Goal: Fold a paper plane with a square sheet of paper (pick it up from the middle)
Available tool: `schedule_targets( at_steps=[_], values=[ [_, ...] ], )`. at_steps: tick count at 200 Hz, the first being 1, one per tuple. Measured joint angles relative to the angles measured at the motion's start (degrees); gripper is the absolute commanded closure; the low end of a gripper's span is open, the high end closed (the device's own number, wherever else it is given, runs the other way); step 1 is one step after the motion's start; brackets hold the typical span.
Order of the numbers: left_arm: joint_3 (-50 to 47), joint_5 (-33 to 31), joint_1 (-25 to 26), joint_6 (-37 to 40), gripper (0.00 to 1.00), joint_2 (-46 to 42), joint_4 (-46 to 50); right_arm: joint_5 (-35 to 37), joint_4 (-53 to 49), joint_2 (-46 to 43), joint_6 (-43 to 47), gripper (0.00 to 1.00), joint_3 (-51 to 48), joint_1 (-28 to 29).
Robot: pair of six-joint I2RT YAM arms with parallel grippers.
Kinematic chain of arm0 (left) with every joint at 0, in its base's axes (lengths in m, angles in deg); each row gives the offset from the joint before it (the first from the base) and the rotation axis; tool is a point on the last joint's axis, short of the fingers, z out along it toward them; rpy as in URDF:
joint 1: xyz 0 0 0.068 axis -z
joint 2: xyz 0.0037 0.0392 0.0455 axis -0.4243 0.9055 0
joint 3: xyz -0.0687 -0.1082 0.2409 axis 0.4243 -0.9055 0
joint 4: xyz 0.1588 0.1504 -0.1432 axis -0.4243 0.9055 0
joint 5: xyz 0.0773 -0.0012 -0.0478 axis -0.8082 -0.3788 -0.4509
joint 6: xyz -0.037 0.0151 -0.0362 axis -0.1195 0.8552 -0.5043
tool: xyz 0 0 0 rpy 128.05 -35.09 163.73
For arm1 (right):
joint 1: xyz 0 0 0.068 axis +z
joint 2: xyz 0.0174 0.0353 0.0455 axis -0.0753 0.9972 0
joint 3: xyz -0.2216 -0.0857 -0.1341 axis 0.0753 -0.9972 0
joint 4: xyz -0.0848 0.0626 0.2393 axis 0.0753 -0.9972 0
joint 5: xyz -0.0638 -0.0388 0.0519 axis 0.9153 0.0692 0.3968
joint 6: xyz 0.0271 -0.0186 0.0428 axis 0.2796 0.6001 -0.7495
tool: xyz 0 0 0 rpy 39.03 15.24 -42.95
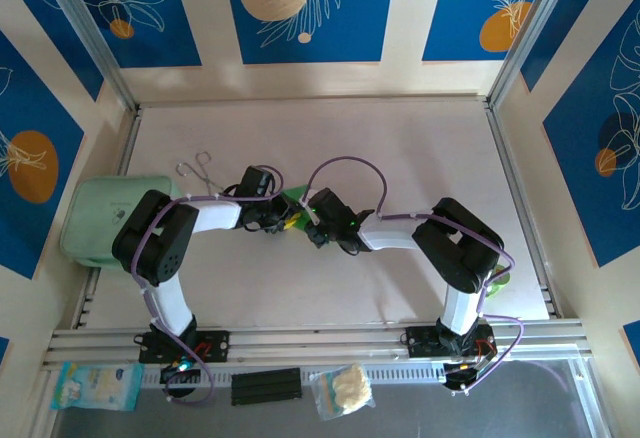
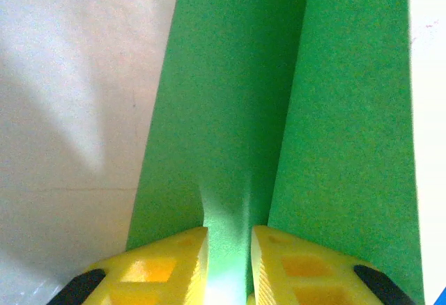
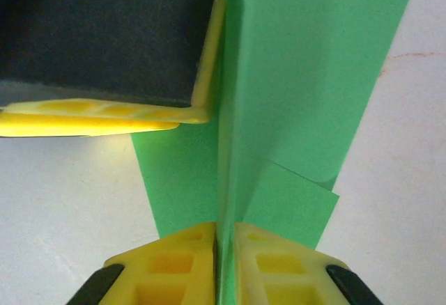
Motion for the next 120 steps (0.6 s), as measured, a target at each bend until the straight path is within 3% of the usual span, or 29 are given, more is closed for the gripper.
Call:
schedule_targets(
  at_steps=[120],
  values=[
    [0.2,0.0,0.0,0.0,0.77,0.0,1.0,-12.8,0.0,0.3,-3.2,0.94,0.0,-5.0]
  ],
)
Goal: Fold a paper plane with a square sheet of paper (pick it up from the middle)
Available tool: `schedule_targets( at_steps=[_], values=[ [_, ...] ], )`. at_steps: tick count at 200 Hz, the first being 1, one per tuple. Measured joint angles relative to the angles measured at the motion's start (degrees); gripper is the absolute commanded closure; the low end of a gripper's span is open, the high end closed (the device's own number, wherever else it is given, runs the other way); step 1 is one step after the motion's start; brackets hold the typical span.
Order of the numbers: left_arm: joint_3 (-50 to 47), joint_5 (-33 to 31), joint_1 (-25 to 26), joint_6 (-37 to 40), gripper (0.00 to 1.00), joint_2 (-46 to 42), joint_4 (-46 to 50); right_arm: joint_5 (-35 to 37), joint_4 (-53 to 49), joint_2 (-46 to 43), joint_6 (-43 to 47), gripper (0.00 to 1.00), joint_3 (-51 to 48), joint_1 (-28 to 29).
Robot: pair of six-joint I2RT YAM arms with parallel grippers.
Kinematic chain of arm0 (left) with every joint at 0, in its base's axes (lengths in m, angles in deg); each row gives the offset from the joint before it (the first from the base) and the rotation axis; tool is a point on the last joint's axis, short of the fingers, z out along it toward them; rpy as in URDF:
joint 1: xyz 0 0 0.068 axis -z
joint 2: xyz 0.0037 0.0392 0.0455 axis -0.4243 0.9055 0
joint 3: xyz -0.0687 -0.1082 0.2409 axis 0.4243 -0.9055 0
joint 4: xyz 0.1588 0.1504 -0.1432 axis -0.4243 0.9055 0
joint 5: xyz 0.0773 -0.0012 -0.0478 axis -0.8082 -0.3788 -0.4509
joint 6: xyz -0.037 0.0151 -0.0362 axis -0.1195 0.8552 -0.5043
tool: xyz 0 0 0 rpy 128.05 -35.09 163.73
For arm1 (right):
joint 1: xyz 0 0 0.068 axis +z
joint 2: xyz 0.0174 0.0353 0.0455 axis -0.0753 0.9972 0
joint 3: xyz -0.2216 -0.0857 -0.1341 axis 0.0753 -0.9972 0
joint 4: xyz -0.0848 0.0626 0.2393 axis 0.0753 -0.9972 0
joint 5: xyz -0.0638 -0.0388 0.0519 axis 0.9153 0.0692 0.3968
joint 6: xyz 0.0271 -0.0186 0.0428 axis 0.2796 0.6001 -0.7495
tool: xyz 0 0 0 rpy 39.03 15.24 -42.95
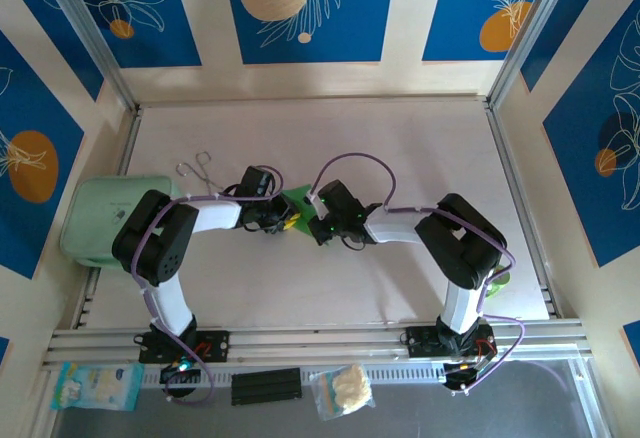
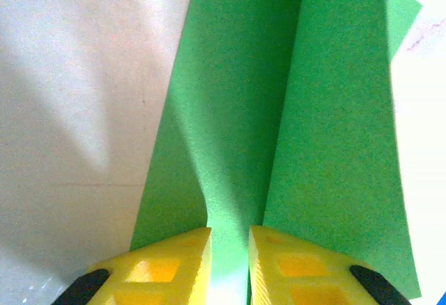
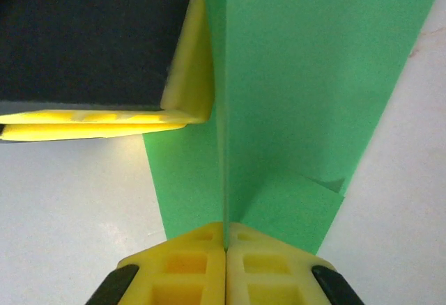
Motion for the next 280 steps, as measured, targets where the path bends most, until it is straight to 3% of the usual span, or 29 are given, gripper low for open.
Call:
schedule_targets(
  at_steps=[84,182,229,280],
  values=[
    [0.0,-2.8,0.1,3.0,0.77,-3.3,4.7,-12.1,0.7,1.6,-5.1,0.95,0.0,-4.9],
    [-4.3,-0.3,0.3,2.8,0.76,-4.2,-7.7,-26.3,3.6,5.1,-11.5,0.95,0.0,-11.5],
    [-3.0,0.9,0.5,3.0,0.75,-2.0,-9.3,-32.0,5.3,6.6,-14.1,0.95,0.0,-13.7],
    [-2.2,1.9,0.8,3.1,0.67,0.5,-10.4,-36.0,6.8,7.8,-16.1,0.95,0.0,-15.3]
  ],
)
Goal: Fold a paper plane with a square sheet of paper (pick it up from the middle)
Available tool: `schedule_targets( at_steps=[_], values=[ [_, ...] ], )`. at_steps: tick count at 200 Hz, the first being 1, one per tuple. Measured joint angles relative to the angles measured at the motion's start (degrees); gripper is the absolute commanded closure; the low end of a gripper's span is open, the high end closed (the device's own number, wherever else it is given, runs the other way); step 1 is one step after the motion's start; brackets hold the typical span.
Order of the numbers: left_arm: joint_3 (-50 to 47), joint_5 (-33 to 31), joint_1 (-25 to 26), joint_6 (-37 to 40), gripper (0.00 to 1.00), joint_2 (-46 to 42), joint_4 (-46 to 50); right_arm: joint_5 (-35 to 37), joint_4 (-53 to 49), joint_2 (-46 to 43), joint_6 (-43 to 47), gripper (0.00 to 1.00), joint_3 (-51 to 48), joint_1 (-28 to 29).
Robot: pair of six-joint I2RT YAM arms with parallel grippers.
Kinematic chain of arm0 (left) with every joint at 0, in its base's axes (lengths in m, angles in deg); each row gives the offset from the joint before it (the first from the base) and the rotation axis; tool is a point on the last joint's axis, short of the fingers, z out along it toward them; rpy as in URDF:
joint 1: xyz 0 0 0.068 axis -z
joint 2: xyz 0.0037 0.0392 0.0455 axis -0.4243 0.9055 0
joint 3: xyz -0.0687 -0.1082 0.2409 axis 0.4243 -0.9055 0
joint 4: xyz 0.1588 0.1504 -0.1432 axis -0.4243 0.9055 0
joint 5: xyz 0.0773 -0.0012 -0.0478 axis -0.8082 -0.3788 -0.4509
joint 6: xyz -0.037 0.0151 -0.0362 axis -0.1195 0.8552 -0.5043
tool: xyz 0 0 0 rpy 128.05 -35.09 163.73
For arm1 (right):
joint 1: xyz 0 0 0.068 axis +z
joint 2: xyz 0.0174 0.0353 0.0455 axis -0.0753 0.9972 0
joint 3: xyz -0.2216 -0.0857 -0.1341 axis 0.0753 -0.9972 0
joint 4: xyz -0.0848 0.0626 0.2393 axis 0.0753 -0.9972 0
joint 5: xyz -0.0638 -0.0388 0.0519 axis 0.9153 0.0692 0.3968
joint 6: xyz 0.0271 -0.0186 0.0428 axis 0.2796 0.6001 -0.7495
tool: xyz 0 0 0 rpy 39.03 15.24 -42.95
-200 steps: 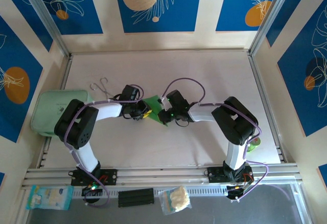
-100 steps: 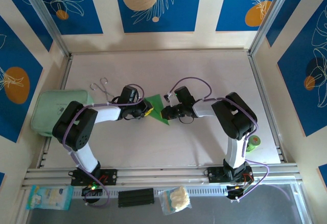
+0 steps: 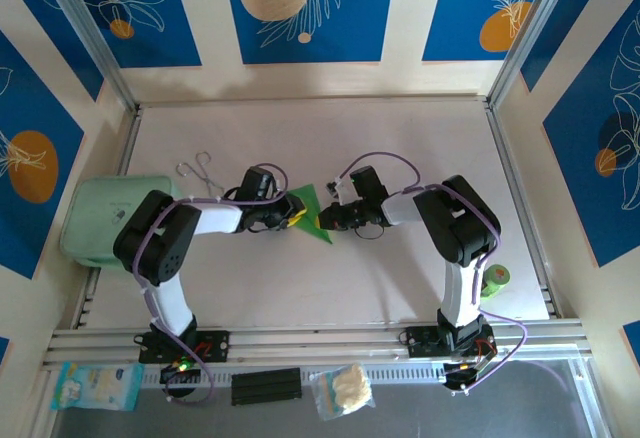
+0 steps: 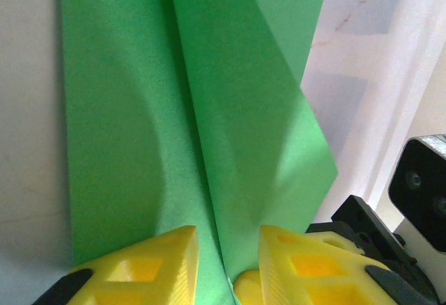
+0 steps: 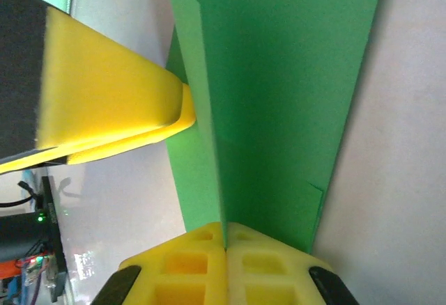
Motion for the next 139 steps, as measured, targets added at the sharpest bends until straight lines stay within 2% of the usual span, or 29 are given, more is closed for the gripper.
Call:
schedule_targets(
  at_steps=[95,139],
  values=[
    [2.3,-0.5,0.8,1.3,0.57,0.6,4.7,-0.8,0.9,0.0,-2.7,0.90,-0.3,-1.1],
    [4.0,-0.8,1.1,2.1,0.55,0.6,8.6,-1.3,1.2,0.4,-3.3,0.93,-0.3,-1.4]
  ],
)
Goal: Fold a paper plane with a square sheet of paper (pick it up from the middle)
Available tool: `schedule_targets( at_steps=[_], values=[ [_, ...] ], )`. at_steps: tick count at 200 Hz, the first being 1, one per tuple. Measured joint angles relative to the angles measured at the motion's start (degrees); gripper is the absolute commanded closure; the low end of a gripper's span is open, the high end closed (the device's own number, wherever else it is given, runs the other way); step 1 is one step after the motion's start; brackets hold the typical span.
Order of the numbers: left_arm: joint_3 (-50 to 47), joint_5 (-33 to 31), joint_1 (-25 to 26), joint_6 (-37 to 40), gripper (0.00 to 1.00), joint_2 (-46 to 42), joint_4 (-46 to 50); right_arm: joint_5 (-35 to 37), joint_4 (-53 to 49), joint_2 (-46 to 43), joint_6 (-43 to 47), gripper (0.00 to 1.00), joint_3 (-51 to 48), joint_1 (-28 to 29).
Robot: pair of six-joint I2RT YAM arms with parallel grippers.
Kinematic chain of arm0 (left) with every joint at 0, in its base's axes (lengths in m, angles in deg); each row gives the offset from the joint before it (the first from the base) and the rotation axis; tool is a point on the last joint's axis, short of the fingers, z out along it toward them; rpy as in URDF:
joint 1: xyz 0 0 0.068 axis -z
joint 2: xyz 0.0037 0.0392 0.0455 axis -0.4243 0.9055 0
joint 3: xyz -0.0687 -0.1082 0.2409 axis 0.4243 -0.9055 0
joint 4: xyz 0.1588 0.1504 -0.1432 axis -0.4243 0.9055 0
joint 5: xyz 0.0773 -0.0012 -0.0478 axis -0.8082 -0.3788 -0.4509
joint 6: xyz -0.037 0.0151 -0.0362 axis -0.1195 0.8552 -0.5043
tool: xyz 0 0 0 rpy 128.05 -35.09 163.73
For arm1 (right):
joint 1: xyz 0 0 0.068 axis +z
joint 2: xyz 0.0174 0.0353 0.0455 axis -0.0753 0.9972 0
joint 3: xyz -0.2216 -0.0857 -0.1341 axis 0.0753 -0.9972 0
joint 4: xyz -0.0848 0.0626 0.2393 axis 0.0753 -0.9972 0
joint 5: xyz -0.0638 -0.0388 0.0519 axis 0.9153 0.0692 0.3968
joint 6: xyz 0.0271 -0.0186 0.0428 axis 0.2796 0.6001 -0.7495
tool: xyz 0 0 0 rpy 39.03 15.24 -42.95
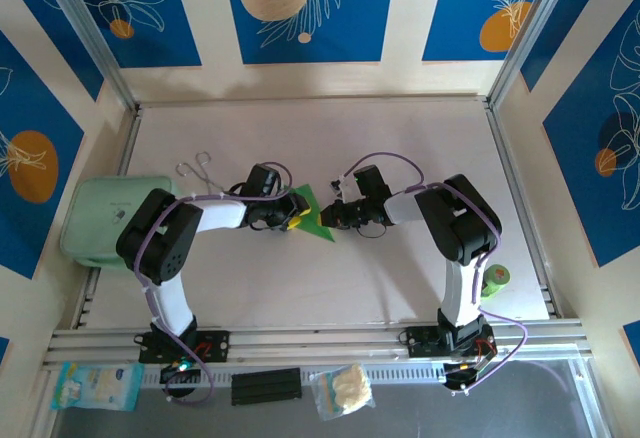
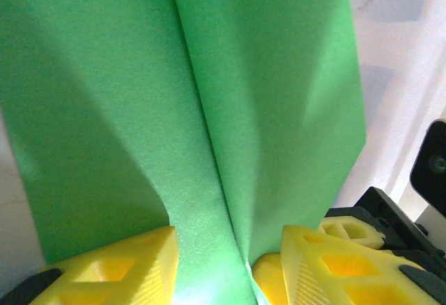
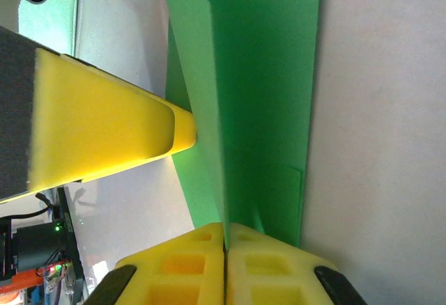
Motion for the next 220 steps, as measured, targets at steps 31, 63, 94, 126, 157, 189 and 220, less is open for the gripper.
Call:
schedule_targets(
  at_steps=[31,63,94,126,157,189,220],
  values=[
    [0.7,-0.3,0.1,0.5,0.55,0.0,1.7,-1.0,0.3,0.4,-0.2,0.94,0.0,-0.4],
    [1.5,-0.4,0.1,0.9,0.54,0.0,3.3,-1.7,0.3,0.7,-0.2,0.95,0.1,-0.6],
    [2.1,-0.7,0.1,0.9,0.55,-0.2,4.1,-2.8,-0.2,1.3,-0.2,0.95,0.8,-0.9],
    [2.1,-1.1,-0.1,1.2,0.66,-2.0,3.7,-3.5,-1.5,1.8,-0.6,0.95,1.6,-1.1],
    [1.7,-1.0,-0.2,1.4,0.76,-2.5,0.2,-4.5,-3.1,2.5,-1.0,0.95,2.7,-1.4],
    [0.7,0.2,-0.2,1.8,0.81,-2.4,-3.2,-5.4,-4.3,3.0,-1.4,0.95,3.5,-1.7],
    [0.7,1.3,-0.2,1.8,0.84,-1.6,-5.9,-6.1,-4.9,3.4,-1.5,0.95,3.9,-2.0]
  ],
)
